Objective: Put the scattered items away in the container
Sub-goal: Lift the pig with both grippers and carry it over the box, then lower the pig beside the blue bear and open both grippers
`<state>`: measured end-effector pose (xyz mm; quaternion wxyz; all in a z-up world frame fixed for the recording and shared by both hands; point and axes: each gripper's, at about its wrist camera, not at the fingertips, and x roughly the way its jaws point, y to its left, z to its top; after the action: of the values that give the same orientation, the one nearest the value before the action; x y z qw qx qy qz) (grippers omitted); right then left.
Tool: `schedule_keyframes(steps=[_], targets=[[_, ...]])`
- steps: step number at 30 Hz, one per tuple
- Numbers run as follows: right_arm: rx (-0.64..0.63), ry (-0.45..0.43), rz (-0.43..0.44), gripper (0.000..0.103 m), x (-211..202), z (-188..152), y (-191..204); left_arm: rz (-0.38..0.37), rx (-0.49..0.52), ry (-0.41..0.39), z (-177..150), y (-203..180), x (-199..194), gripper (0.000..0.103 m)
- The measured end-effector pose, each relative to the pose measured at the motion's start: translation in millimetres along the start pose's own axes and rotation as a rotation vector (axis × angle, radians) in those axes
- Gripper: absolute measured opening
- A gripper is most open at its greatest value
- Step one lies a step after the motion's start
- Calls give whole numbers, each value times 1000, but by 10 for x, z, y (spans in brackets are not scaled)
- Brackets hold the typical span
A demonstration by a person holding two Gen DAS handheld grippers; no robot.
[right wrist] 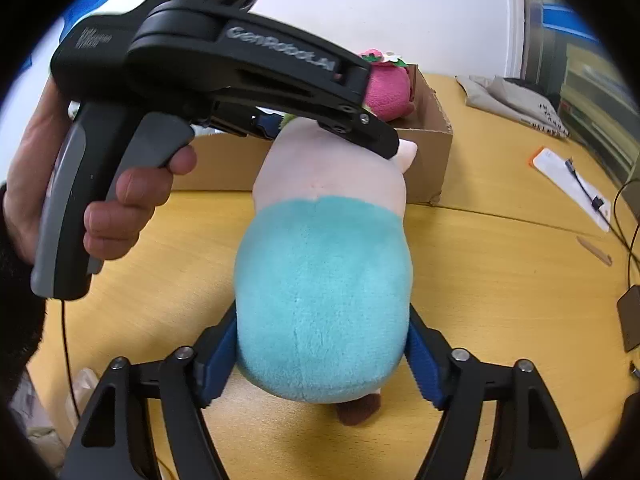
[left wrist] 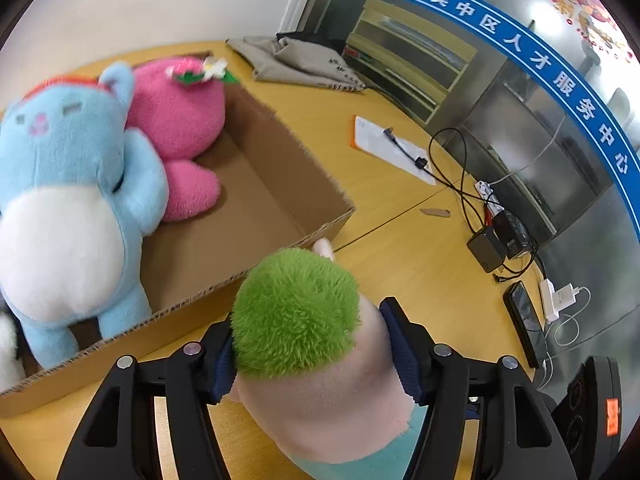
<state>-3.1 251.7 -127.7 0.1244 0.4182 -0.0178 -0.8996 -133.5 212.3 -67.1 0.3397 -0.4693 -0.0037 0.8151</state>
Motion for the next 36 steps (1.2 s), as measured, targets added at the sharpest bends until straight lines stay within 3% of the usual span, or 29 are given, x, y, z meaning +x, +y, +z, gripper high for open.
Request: schedule_keyframes(steps=[3,8,13,18,24,28,31,36], targets=[[5,-37,2,70,-117,126,-26,7,74,-78,198,-206,-309,66],[14,-188,22,69,-425,580,-55,13,185,-219,756,-410,-879,63],[-53,-316,-5,69,-396,1172,-94,71,212,-279,1352,-196,-1013,62],[-87,-346,-46,70,171,1501,-180,86,148,-205,1684,373,-523,62],[-65,-184,-69,70,880,1305,-304,82,106,-45,1565,761,309,62],[-59,-137,-45,73,763,1234,-365,0,66,-15,1519,862,490,62],[-29,-124,-38,73,629,1252,-403,27,88,-8,1524,813,582,63],[-40,-201,-46,65,479,1412,-327,52,90,-4,1533,744,669,64]])
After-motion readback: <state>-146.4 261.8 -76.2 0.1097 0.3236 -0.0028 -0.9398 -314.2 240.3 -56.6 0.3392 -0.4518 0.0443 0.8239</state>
